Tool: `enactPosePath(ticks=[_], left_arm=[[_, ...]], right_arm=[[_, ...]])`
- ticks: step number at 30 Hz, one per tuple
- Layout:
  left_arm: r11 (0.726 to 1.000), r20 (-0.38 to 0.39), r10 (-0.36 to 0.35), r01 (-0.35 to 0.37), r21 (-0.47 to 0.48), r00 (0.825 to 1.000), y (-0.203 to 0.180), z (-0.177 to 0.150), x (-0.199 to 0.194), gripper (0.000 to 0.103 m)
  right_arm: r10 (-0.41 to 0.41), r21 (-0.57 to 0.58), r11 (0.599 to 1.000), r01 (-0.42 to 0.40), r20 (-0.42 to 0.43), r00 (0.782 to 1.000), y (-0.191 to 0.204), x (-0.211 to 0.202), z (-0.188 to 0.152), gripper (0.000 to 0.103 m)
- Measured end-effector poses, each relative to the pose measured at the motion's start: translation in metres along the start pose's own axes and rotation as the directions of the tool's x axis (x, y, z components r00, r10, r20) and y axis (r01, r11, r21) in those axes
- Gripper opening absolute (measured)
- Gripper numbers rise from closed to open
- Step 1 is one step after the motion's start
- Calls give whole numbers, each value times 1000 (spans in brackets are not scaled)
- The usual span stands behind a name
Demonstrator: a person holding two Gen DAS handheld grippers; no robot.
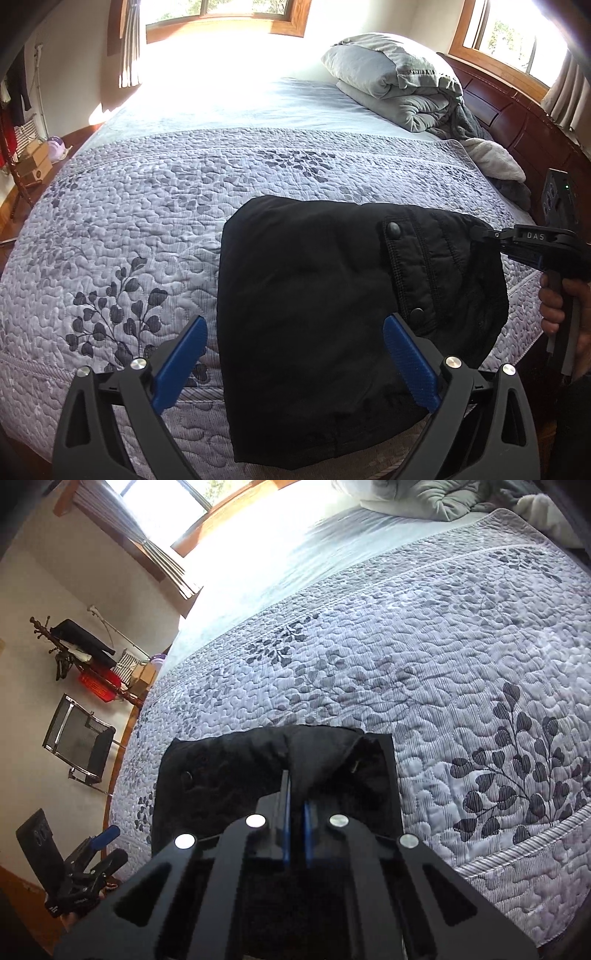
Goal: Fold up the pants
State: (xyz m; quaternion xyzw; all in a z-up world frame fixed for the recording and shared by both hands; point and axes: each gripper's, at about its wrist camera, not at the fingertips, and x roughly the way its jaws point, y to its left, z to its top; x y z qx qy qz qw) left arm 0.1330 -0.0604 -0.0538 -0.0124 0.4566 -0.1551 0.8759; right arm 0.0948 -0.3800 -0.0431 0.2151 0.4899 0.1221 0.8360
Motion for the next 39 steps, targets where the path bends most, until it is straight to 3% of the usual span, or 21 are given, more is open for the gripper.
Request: enactPosePath(ticks=[4, 7, 8, 9, 11, 17, 23, 25, 29, 34, 35, 36, 39], left_arm=[[1000, -14, 12, -12, -21, 1000, 8, -2, 3, 97], [999, -20, 18, -19, -38, 1000, 15, -4, 4, 97], [999, -21, 19, -20, -40, 1000, 17, -5, 4, 97], [999, -23, 21, -22, -42, 999, 18, -6, 4, 97], [999, -29, 25, -26, -46, 999, 21, -8, 5, 97], [998, -48, 19, -22, -58, 999, 25, -16, 6, 97], [998, -64, 15, -18, -55, 998, 20, -22, 5, 97], [999, -66, 16, -19, -51, 998, 18, -23, 5, 97], [999, -75, 7, -11, -53, 997, 15, -24, 5, 97], [998, -91, 8, -14, -65, 996, 15, -25, 9, 97], [998, -94, 5, -12, -68, 996, 15, -25, 10, 97], [997, -97, 4, -11, -70, 995, 16, -26, 11, 97], [998, -100, -1, -6, -69, 995, 14, -27, 12, 97]], right_arm=[[-80, -27, 997, 78, -59, 995, -7, 32, -10, 5], [-77, -21, 997, 76, -47, 996, -12, 35, -14, 16], [-78, -21, 997, 77, -35, 996, -12, 30, -14, 27], [-71, -17, 997, 71, -18, 997, -13, 23, -16, 46], [-54, -8, 999, 54, 4, 999, -14, 5, -22, 52], [-36, 34, 999, 37, -35, 999, -29, -26, -63, 53], [-8, 49, 999, 15, -129, 992, -33, -13, -101, 52], [47, 82, 996, -37, -134, 990, -34, -8, -104, 38], [53, 61, 997, -46, -122, 991, -29, -8, -103, 34], [57, 19, 998, -56, -56, 997, -16, -35, -93, 30], [52, 6, 999, -52, -48, 998, -14, -40, -90, 28], [41, -3, 999, -42, -37, 998, -11, -45, -88, 19], [53, 8, 999, -53, -29, 998, -12, -51, -83, 13]])
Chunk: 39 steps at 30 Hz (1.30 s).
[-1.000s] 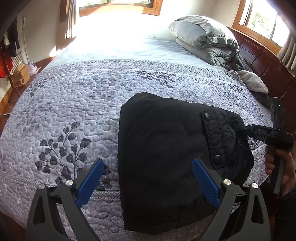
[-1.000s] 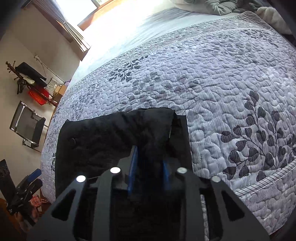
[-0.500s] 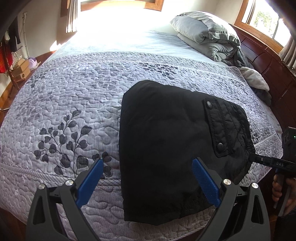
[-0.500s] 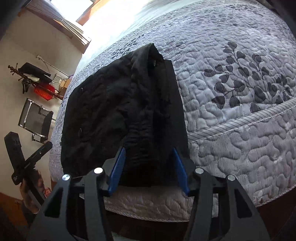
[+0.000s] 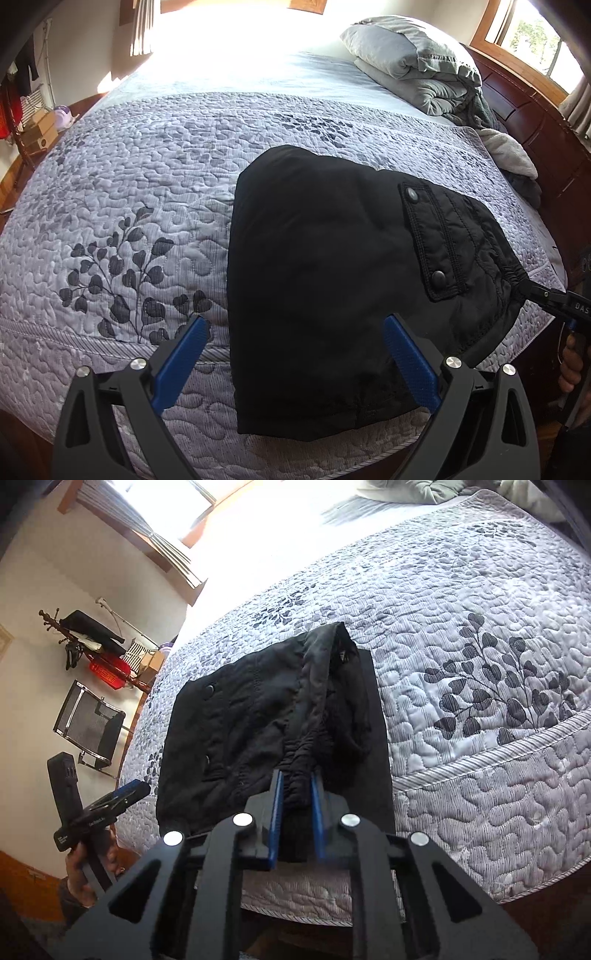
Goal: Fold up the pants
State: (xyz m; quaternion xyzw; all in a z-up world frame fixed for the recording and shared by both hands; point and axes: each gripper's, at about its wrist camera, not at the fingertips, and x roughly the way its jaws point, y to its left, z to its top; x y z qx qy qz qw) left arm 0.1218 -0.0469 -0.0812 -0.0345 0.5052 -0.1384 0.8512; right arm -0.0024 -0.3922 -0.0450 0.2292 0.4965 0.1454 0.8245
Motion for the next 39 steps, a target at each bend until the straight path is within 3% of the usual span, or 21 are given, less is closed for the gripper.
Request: enactPosePath(ticks=[8, 19, 24, 26, 30, 35, 39], left_arm=[[1000, -18, -4, 4, 10, 1000, -1, -3, 5, 97], [998, -59, -34, 31, -46, 998, 26, -9, 5, 97], [996, -78, -78, 75, -49, 994, 29, -13, 2, 97], [995, -97, -91, 87, -50, 991, 30, -17, 5, 97], [988, -123, -131, 119, -102, 984, 43, -27, 12, 97], [923, -126, -339, 304, -234, 932, 69, -35, 13, 97], [883, -165, -432, 379, -278, 887, 81, -35, 34, 97]], right_arm=[[-114, 4, 993, 114, -63, 991, -27, 36, -12, 15], [-125, 36, 991, 129, -96, 988, -39, 52, -13, 20], [-99, 49, 993, 103, -77, 992, -34, 31, -10, 38], [-80, 56, 995, 84, -73, 994, -33, 23, -10, 39], [-47, 62, 997, 51, -60, 997, -30, 11, -9, 60], [58, 106, 993, -51, -68, 996, -38, 9, -5, 80], [71, 113, 992, -59, -101, 992, -44, 16, -7, 84]])
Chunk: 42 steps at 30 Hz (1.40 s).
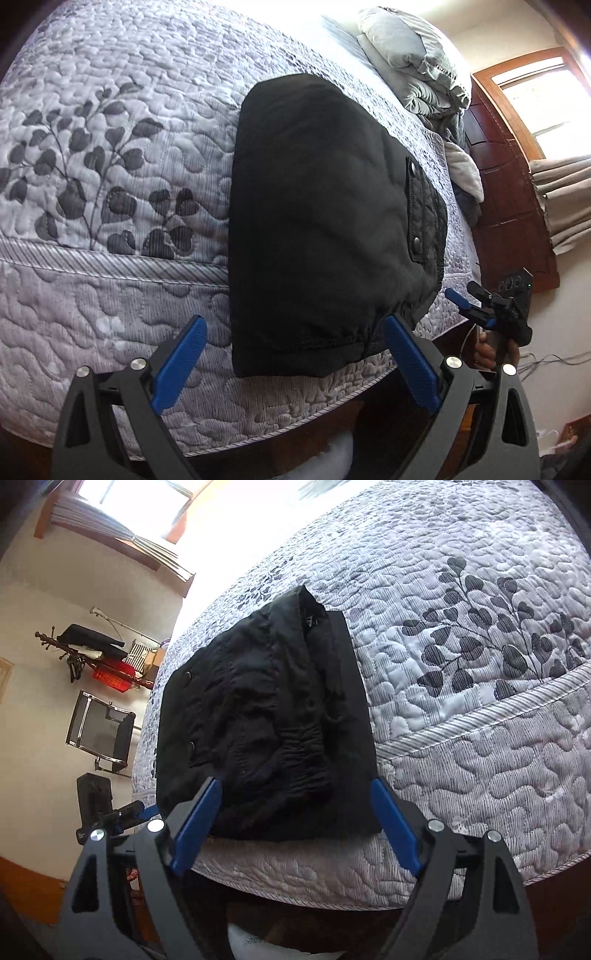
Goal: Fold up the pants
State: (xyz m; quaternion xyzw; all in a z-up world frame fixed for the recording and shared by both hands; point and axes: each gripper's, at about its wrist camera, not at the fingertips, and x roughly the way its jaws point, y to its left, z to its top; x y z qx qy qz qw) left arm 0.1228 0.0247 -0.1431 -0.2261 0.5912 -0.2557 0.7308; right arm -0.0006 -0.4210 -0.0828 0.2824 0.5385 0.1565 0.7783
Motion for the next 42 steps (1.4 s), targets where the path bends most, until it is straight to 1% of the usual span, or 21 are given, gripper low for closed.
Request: enactPosePath(ticks=[2, 4, 6, 10, 15, 18, 20, 25, 28, 31, 34, 37, 40, 42], left_arm=[[999, -42, -40, 39, -28, 998, 8, 7, 11, 97], [996, -76, -74, 70, -53, 994, 15, 11, 22, 97], [996, -97, -79, 73, -57, 992, 16, 15, 31, 97], [992, -131, -121, 115, -53, 984, 11, 19, 45, 97], [994, -156, -111, 108, -32, 982, 4, 22, 50, 99], [993, -163, -117, 112, -39, 980, 4, 22, 51, 99], [993, -166, -116, 110, -43, 979, 2, 22, 51, 99], [996, -177, -86, 79, -47, 980, -9, 24, 60, 99], [996, -195, -78, 69, -53, 978, -9, 27, 62, 99], [993, -211, -103, 89, -76, 972, -7, 31, 64, 99], [985, -208, -150, 129, -113, 967, 1, 35, 66, 99], [980, -209, -175, 150, -129, 962, 4, 36, 69, 99], [984, -224, -169, 150, -99, 960, 0, 36, 72, 99], [984, -240, -176, 163, -70, 955, -2, 38, 73, 99]], right_arm=[[11, 7, 1000, -11, -6, 1000, -4, 2, -2, 85], [46, 38, 998, -45, -13, 999, -12, 4, -4, 87], [79, 61, 995, -77, -20, 997, -18, 6, -4, 88], [86, 84, 993, -83, -30, 996, -25, 10, -4, 88], [118, 110, 987, -114, -28, 993, -36, 10, -6, 89], [118, 114, 987, -113, -33, 992, -41, 9, -8, 89], [135, 113, 985, -130, -37, 990, -44, 9, -9, 90], [162, 117, 981, -156, -43, 986, -47, 12, -12, 91], [199, 132, 973, -191, -50, 979, -51, 20, -10, 91], [208, 145, 970, -196, -67, 976, -56, 30, -5, 91], [227, 144, 966, -214, -79, 971, -58, 38, -2, 91], [240, 135, 965, -227, -86, 967, -55, 42, -1, 92], [269, 128, 958, -257, -90, 959, -51, 43, -1, 92], [279, 120, 956, -268, -92, 956, -50, 44, -2, 92]])
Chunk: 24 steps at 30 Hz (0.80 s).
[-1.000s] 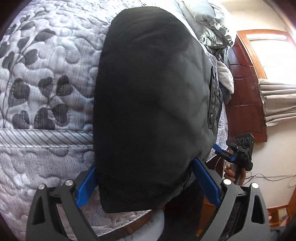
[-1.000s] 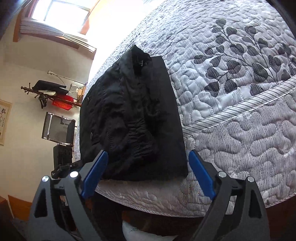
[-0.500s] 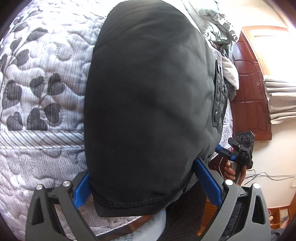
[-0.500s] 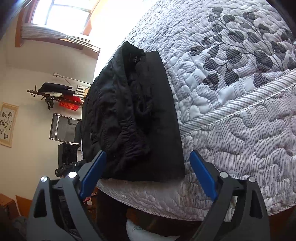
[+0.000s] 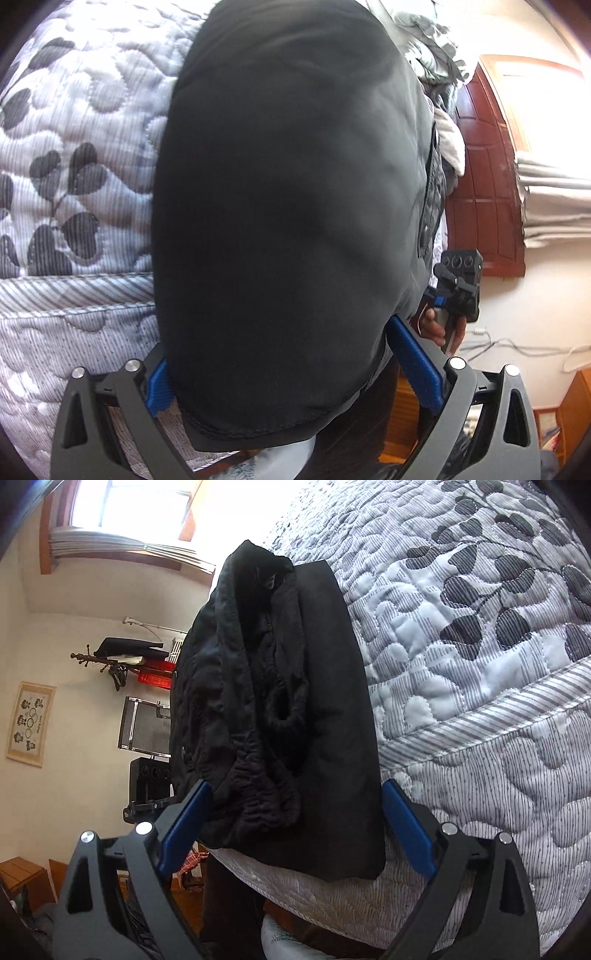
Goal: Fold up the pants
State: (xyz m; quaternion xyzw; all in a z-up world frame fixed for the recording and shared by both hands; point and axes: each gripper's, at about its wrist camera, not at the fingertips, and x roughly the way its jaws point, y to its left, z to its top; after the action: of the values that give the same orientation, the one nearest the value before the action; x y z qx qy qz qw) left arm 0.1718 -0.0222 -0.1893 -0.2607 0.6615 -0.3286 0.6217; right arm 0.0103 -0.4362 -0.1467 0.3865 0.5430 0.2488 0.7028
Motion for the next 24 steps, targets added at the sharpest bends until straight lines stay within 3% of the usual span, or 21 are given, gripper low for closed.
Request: enactPosePath(ticks=[3, 7, 10, 12, 14, 16, 18, 20, 24], left_arm=[[999, -19, -32, 32, 6, 999, 0, 2, 2, 99], [993, -22, -93, 91, -79, 995, 6, 5, 0, 99], [988, -39, -130, 126, -86, 991, 1, 9, 3, 99], [992, -65, -115, 111, -57, 991, -5, 10, 10, 99], [995, -90, -103, 101, -24, 991, -8, 9, 16, 99], [994, -87, -112, 111, -23, 990, -8, 11, 14, 99], [987, -65, -158, 155, -49, 985, -1, 13, 7, 99], [983, -41, -168, 164, -77, 985, 4, 12, 3, 91], [986, -23, -139, 136, -96, 990, 4, 12, -2, 79]], right_arm=[[28, 3, 1000, -28, 5, 1000, -3, 1, 1, 93], [72, 13, 997, -72, 13, 997, -7, 1, 4, 93], [66, 3, 998, -66, 2, 998, -11, 0, 11, 92], [39, -16, 999, -39, -8, 999, -6, 4, 15, 92], [7, -43, 999, -8, -9, 1000, -3, 8, 16, 88], [-37, -73, 997, 36, -6, 999, 0, 9, 15, 71], [-10, -68, 998, 10, 7, 1000, -3, 4, 12, 63], [16, -49, 999, -15, 18, 1000, -8, -1, 10, 56], [4, -58, 998, -2, 37, 999, -6, -6, 10, 52]])
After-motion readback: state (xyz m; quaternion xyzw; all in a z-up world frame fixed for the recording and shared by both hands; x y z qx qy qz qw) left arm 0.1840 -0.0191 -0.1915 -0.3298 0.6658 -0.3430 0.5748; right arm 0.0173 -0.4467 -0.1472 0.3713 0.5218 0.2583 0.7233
